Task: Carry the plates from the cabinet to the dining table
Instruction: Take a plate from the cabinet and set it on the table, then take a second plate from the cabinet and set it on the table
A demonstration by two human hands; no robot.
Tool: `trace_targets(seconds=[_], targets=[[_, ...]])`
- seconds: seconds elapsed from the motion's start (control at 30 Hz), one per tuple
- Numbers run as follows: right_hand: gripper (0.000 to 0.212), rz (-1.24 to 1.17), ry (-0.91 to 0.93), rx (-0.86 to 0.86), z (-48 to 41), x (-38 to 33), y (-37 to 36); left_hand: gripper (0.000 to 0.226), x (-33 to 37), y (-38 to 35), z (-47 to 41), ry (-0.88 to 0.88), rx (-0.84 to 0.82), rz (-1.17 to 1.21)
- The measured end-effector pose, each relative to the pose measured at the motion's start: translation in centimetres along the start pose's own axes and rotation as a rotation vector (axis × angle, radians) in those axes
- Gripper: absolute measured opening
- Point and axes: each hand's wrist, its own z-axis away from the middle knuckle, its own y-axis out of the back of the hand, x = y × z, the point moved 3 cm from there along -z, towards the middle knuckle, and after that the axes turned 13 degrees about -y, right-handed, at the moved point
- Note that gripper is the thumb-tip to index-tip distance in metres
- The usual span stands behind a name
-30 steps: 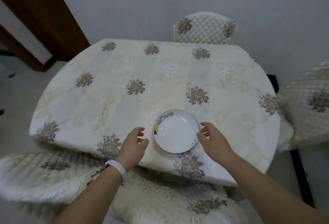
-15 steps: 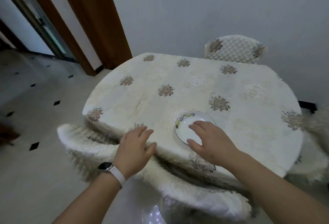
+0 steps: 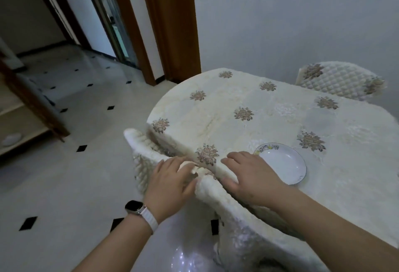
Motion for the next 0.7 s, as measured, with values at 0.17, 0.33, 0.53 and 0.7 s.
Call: trace_targets(seconds=[0.17,0.33,0.53,0.7], targets=[[0.051,0.056,0.088,-0.022,-2.1,-8.5,-0.9,0.034,-6.1,2.3,6.0,0.049,-0.017,-0.049],[0.071,0.125,0.186,-0.047,-3.6,-19.6,-2.8,0.036,-13.6,5.6,13.7,0.12,0.031,-0.082],[0.061,0.125,0.295,-0.044,-5.4,-32.4,-5.6,0.039,-22.9,8.0,23.7,0.232,0.053,-0.107],[0.056,0.124,0.399,-0.072,-6.3,-41.3,-7.6,0.039,-28.4,10.2,30.8,0.361,0.091,-0.135]])
